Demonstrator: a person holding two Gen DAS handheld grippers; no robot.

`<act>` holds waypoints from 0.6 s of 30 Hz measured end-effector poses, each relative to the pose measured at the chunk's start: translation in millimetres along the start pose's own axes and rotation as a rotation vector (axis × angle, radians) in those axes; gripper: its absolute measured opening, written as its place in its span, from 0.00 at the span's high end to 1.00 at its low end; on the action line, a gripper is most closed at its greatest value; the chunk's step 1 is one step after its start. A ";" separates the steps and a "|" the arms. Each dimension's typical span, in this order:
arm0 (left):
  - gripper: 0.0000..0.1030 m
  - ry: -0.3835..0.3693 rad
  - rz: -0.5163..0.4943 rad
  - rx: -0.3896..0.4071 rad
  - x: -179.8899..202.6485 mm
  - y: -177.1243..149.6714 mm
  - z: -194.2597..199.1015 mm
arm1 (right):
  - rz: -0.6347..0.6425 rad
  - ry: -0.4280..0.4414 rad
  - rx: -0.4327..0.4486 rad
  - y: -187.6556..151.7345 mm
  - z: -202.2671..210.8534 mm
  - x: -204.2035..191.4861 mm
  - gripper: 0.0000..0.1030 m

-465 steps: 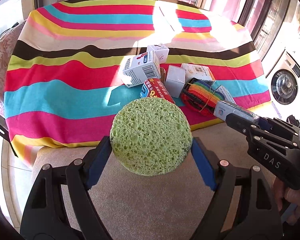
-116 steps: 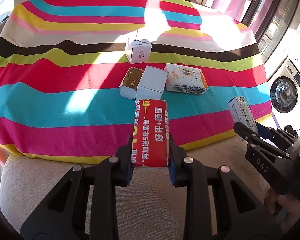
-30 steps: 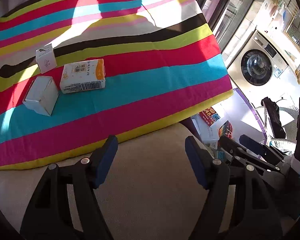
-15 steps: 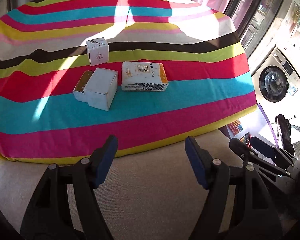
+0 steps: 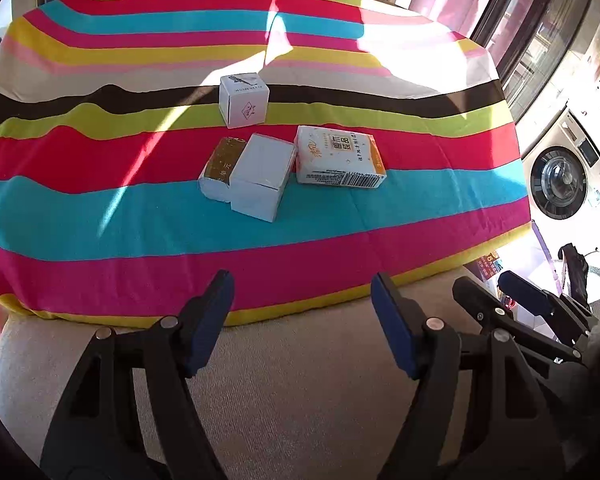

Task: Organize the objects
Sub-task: 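Move both open grippers back to the remaining boxes on the sofa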

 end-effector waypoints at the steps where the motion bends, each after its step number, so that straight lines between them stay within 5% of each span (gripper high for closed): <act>1: 0.28 -0.001 0.005 -0.002 -1.6 0.0 -0.4 | 0.003 0.002 0.000 0.4 -0.3 -2.1 0.42; 18: 0.28 -0.048 0.117 0.042 -55.0 14.9 0.8 | 0.027 0.086 0.017 15.2 -13.7 -26.1 0.42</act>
Point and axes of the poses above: each gripper's, at about its wrist camera, not at the fingertips, and z roughly against the way its jaws point, x to its right, y to its top, the point moved 1 cm from there along -z, roughly the way its jaws point, and after that the axes turned 4 degrees about -z, right-handed, at the moved point
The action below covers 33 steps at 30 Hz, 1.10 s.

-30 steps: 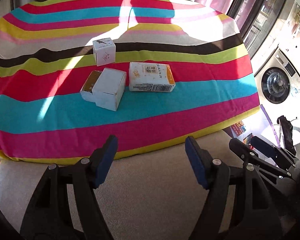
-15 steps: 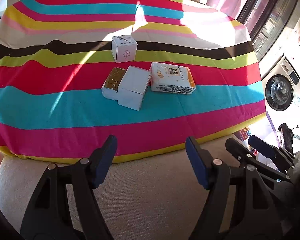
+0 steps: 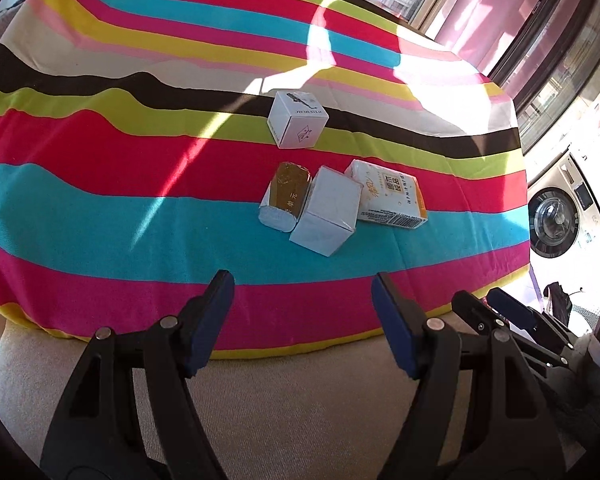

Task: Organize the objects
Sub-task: 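Move both open grippers back to the remaining boxes on the sofa, then grasp the plain white box with the left gripper while the right grasps the white tissue pack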

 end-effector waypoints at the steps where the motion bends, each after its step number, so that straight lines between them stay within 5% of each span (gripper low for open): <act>1: 0.28 -0.005 -0.002 -0.002 -1.1 2.3 -1.3 | 0.002 0.005 0.002 1.7 -1.3 -1.5 0.42; 11: 0.28 -0.002 -0.138 0.006 16.7 28.9 -22.5 | 0.004 0.039 0.019 16.8 -15.1 -11.4 0.38; 17: 0.46 -0.013 -0.176 -0.052 19.1 35.5 -48.6 | -0.016 0.057 0.019 20.0 -18.5 -8.9 0.33; 19: 0.60 -0.025 -0.161 -0.076 16.2 32.9 -54.8 | -0.021 0.061 0.017 21.3 -20.1 -8.1 0.32; 26: 0.61 -0.106 -0.094 0.027 4.4 26.4 -27.5 | -0.014 0.067 0.021 28.4 -29.7 -16.1 0.30; 33: 0.61 -0.070 0.021 0.093 -19.1 15.3 -6.3 | 0.043 0.077 0.042 37.6 -39.4 -38.3 0.24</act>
Point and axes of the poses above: each gripper's, at about its wrist camera, not at the fingertips, and z roughly against the way its jaws point, x to its right, y to its top, the point moved 1 cm from there along -z, roughly the way its jaws point, and after that the axes turned 4 degrees about -z, right-handed, at the moved point
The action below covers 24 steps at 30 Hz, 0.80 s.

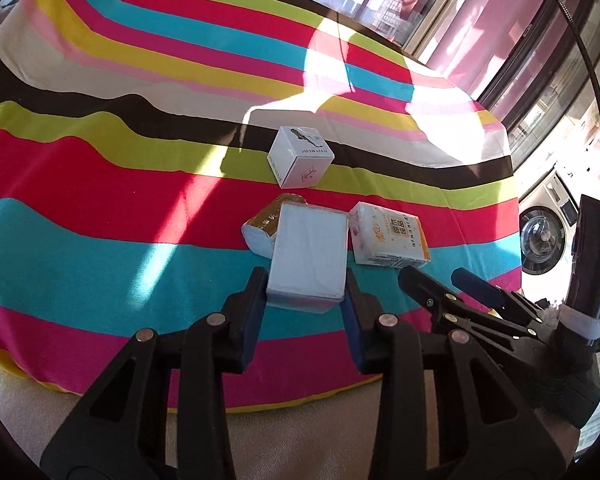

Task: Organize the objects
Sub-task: 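Grasp the plain white box with the left gripper while the right grasps the white tissue pack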

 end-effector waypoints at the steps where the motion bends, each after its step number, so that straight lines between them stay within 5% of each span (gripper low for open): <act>1: 0.61 0.004 0.005 0.007 -1.0 -1.2 2.1 | 0.008 -0.001 0.003 1.3 -1.1 -2.5 0.24; 17: 0.61 0.036 0.011 0.056 -3.2 -6.8 11.1 | 0.048 -0.072 -0.006 22.2 -35.1 -24.1 0.20; 24: 0.61 0.049 -0.027 0.063 6.4 -8.5 14.1 | 0.043 -0.079 0.011 18.4 -27.9 -21.3 0.27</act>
Point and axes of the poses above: each gripper's, at about its wrist camera, not at the fingertips, and z roughly against the way its jaws point, x to its right, y to its top, the point moved 1 cm from there along -z, roughly the way its jaws point, and after that the axes turned 4 degrees about -z, right-handed, at the moved point
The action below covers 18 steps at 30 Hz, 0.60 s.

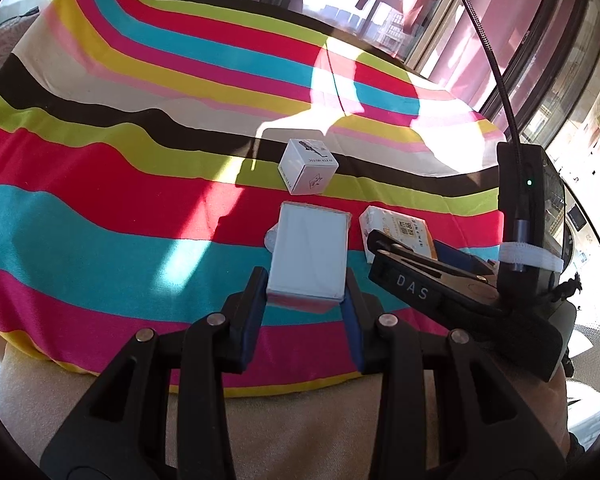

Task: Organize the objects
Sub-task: 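Grasp the plain white box with the left gripper while the right grasps the white tissue pack, then carry the white box and tissue pack over the storage box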

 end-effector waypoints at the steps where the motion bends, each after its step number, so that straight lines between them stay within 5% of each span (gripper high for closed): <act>1: 0.61 0.000 -0.006 -0.001 1.9 -0.5 0.5 | -0.003 0.000 0.008 -0.9 3.5 1.4 0.27; 18: 0.61 -0.124 -0.087 -0.080 70.8 -15.6 -7.1 | -0.139 -0.027 0.014 -27.1 59.7 74.8 0.27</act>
Point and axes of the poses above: each gripper's, at about its wrist camera, not at the fingertips, and z roughly against the way its jaws point, x to its right, y to its top, the point moved 1 cm from there along -z, roughly the way its jaws point, and after that the axes turned 4 degrees about -z, right-handed, at the moved point
